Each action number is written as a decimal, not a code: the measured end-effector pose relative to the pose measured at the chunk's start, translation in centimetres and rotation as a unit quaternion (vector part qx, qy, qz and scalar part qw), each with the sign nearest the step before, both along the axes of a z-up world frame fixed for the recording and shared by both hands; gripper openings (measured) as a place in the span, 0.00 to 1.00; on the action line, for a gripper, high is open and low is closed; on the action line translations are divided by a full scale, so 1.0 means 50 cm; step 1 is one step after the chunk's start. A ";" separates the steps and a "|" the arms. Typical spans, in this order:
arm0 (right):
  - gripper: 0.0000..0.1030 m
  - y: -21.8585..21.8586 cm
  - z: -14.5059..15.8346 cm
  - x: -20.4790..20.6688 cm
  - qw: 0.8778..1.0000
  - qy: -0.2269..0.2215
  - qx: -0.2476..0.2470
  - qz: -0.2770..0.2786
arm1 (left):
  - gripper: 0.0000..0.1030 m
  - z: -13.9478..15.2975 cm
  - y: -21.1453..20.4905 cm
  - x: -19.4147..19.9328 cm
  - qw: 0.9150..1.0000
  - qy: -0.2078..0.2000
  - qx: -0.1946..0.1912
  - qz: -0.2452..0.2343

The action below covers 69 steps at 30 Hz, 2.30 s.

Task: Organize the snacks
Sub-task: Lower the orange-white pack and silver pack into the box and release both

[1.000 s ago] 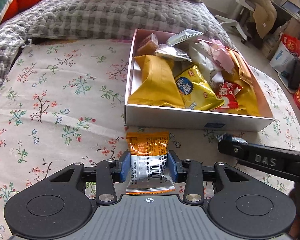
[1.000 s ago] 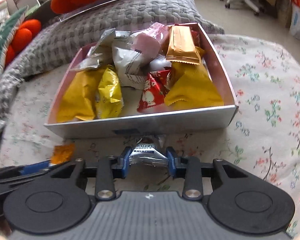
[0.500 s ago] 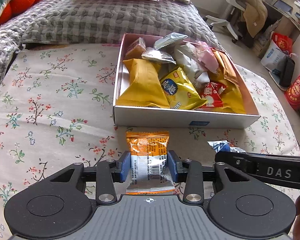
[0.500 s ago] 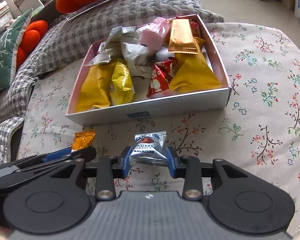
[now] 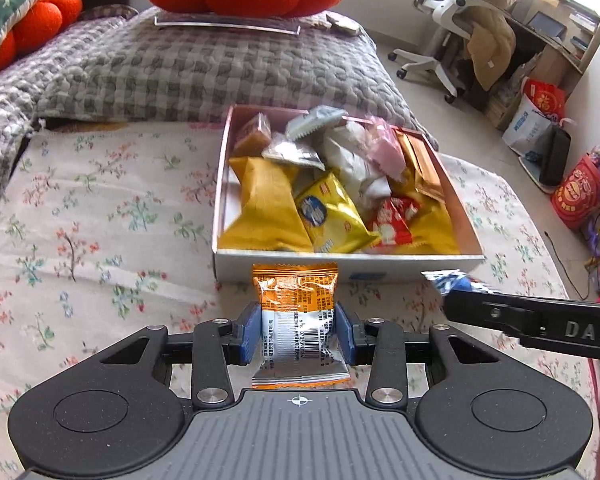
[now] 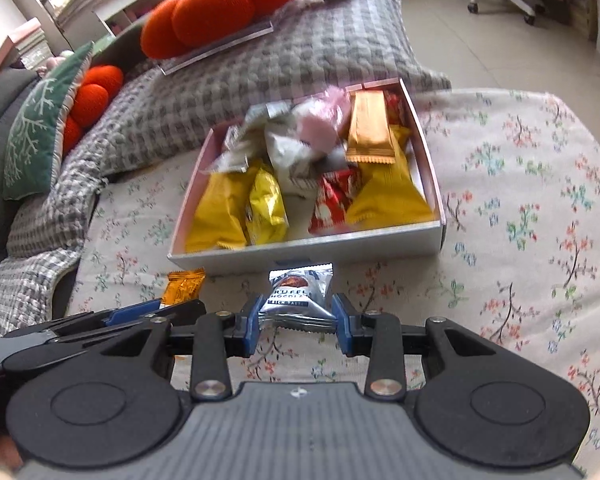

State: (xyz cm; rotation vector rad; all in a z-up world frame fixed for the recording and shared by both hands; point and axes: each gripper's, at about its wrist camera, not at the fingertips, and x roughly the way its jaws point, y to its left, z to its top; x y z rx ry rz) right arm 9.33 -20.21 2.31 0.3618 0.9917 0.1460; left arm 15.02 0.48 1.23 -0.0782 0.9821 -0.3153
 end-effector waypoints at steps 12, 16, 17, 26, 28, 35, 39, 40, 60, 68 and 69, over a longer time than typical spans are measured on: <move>0.33 -0.016 -0.004 0.058 1.000 -0.026 -0.009 0.003 | 0.36 0.014 -0.043 0.081 1.000 -0.017 0.012 -0.018; 0.33 -0.028 -0.013 0.087 0.999 -0.030 -0.010 -0.002 | 0.36 0.015 -0.058 0.111 0.999 -0.022 0.014 -0.021; 0.33 -0.032 -0.016 0.094 1.000 -0.030 -0.009 -0.004 | 0.36 0.017 -0.062 0.117 0.999 -0.024 0.013 -0.022; 0.33 -0.050 -0.029 0.120 0.999 -0.030 0.013 -0.010 | 0.36 0.010 -0.100 0.179 0.999 -0.037 -0.001 -0.027; 0.33 -0.048 -0.034 0.125 0.999 -0.031 0.018 -0.008 | 0.36 -0.001 -0.105 0.189 0.999 -0.038 -0.003 -0.028; 0.33 -0.041 -0.050 0.143 0.999 -0.038 0.026 -0.007 | 0.37 -0.029 -0.095 0.203 0.999 -0.041 -0.010 -0.022; 0.33 -0.034 -0.057 0.150 0.999 -0.043 0.025 -0.006 | 0.37 -0.028 -0.088 0.201 0.998 -0.051 -0.005 -0.020; 0.33 -0.033 -0.059 0.151 0.999 -0.044 0.026 -0.006 | 0.38 -0.027 -0.085 0.201 0.998 -0.052 -0.005 -0.019; 0.42 -0.017 -0.048 0.138 0.998 -0.065 0.024 0.002 | 0.63 0.011 -0.030 0.170 0.998 -0.058 -0.018 0.008; 0.50 -0.032 -0.028 0.112 0.998 -0.065 0.023 -0.013 | 0.67 0.018 0.012 0.100 0.998 -0.057 0.015 0.027; 0.51 -0.027 -0.026 0.107 0.998 -0.063 0.016 -0.010 | 0.68 0.017 0.017 0.089 0.998 -0.058 0.022 0.029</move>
